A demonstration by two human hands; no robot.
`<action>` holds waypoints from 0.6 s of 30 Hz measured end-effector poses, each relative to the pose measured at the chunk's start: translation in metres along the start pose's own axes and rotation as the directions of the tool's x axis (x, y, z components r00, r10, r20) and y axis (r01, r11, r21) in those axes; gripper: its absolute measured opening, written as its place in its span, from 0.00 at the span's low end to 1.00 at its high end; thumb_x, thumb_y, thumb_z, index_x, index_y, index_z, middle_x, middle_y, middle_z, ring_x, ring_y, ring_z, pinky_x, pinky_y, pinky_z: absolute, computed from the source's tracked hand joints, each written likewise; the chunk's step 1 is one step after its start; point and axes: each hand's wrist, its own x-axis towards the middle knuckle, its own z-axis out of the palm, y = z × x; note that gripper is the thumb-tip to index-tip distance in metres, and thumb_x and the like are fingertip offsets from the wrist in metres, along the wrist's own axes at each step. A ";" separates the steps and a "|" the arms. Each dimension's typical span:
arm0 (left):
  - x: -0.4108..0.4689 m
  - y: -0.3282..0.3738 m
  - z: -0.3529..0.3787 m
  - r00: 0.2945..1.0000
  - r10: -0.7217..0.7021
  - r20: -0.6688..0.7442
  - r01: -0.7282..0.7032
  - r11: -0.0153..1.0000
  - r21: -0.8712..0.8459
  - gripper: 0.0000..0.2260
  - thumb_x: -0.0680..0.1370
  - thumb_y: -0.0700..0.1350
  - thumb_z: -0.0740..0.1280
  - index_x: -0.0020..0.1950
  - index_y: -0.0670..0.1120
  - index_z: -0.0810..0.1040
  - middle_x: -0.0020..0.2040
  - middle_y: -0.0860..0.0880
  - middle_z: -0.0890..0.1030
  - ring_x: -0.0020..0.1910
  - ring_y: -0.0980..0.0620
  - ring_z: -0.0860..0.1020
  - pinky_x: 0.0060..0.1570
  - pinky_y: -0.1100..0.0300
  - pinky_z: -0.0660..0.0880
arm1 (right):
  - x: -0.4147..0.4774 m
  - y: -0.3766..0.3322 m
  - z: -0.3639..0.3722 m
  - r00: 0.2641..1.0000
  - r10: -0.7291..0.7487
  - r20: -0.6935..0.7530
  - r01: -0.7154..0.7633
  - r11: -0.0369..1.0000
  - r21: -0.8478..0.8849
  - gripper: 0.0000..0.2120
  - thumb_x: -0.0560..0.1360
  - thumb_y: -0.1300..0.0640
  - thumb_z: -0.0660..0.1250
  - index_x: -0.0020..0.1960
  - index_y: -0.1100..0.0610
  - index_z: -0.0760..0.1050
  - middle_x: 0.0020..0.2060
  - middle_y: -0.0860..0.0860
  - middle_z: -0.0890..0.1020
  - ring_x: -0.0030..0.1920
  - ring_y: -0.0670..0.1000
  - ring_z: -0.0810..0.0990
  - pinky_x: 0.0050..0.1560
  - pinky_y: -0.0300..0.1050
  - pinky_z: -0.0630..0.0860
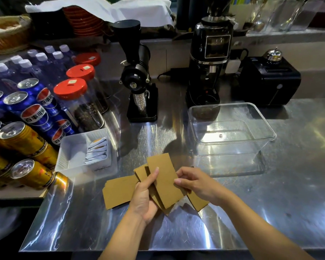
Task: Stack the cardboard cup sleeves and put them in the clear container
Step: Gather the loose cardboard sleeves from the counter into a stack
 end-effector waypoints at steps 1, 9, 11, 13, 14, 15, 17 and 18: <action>0.000 0.002 -0.003 1.000 -0.015 0.016 0.015 1.000 -0.014 0.10 0.65 0.46 0.70 0.40 0.40 0.85 0.40 0.40 0.86 0.38 0.45 0.84 0.35 0.49 0.82 | 0.000 0.001 0.001 1.000 0.007 0.017 -0.007 1.000 0.000 0.08 0.76 0.62 0.63 0.38 0.54 0.73 0.28 0.43 0.77 0.29 0.41 0.73 0.32 0.32 0.69; 0.004 -0.003 -0.019 0.994 -0.094 0.052 0.098 0.991 -0.094 0.11 0.67 0.35 0.64 0.44 0.40 0.84 0.45 0.42 0.85 0.44 0.46 0.83 0.52 0.48 0.77 | 0.014 0.015 0.014 0.991 0.050 -0.122 -0.083 0.954 -0.288 0.07 0.71 0.50 0.69 0.35 0.47 0.73 0.30 0.43 0.76 0.32 0.41 0.72 0.37 0.38 0.69; 0.005 0.001 -0.025 0.997 -0.058 0.044 0.065 0.985 -0.158 0.11 0.68 0.34 0.63 0.39 0.41 0.85 0.42 0.43 0.86 0.42 0.48 0.84 0.49 0.51 0.77 | 0.016 0.019 0.014 0.963 0.006 -0.268 -0.093 0.945 -0.313 0.08 0.71 0.49 0.69 0.36 0.48 0.72 0.29 0.44 0.74 0.31 0.43 0.70 0.35 0.38 0.68; 0.006 0.005 -0.031 1.000 -0.015 0.016 0.018 0.981 -0.194 0.11 0.67 0.33 0.63 0.38 0.41 0.85 0.42 0.43 0.86 0.41 0.48 0.84 0.52 0.50 0.76 | 0.020 0.021 0.013 0.910 -0.003 -0.415 -0.167 0.913 -0.373 0.10 0.71 0.48 0.68 0.38 0.51 0.72 0.30 0.44 0.74 0.32 0.44 0.72 0.32 0.37 0.67; 0.007 0.008 -0.033 1.000 0.004 0.006 -0.003 0.978 -0.207 0.10 0.67 0.33 0.64 0.39 0.41 0.85 0.42 0.43 0.86 0.41 0.48 0.84 0.53 0.49 0.76 | 0.021 0.022 0.013 0.882 0.003 -0.471 -0.221 0.886 -0.408 0.12 0.71 0.45 0.68 0.40 0.53 0.72 0.32 0.45 0.75 0.35 0.46 0.73 0.32 0.38 0.67; 0.006 0.011 -0.035 1.000 0.021 -0.001 -0.021 0.976 -0.217 0.10 0.66 0.33 0.64 0.41 0.41 0.84 0.41 0.43 0.86 0.41 0.48 0.84 0.53 0.49 0.77 | 0.023 0.021 0.014 0.860 0.010 -0.510 -0.272 0.855 -0.442 0.15 0.70 0.43 0.68 0.42 0.54 0.71 0.35 0.47 0.77 0.38 0.48 0.75 0.33 0.40 0.69; 0.005 0.016 -0.037 0.998 0.056 -0.013 -0.057 0.974 -0.220 0.12 0.65 0.33 0.65 0.45 0.41 0.81 0.40 0.44 0.85 0.40 0.48 0.84 0.51 0.49 0.79 | 0.026 0.021 0.019 0.834 -0.019 -0.551 -0.344 0.763 -0.547 0.24 0.67 0.35 0.65 0.45 0.56 0.70 0.41 0.52 0.79 0.43 0.53 0.77 0.39 0.47 0.73; 0.005 0.017 -0.038 0.997 0.070 -0.019 -0.073 0.975 -0.210 0.13 0.64 0.33 0.65 0.46 0.41 0.80 0.40 0.44 0.85 0.40 0.48 0.84 0.49 0.50 0.80 | 0.028 0.022 0.022 0.831 -0.051 -0.554 -0.372 0.689 -0.622 0.28 0.66 0.32 0.63 0.48 0.57 0.69 0.44 0.54 0.79 0.46 0.55 0.77 0.42 0.50 0.73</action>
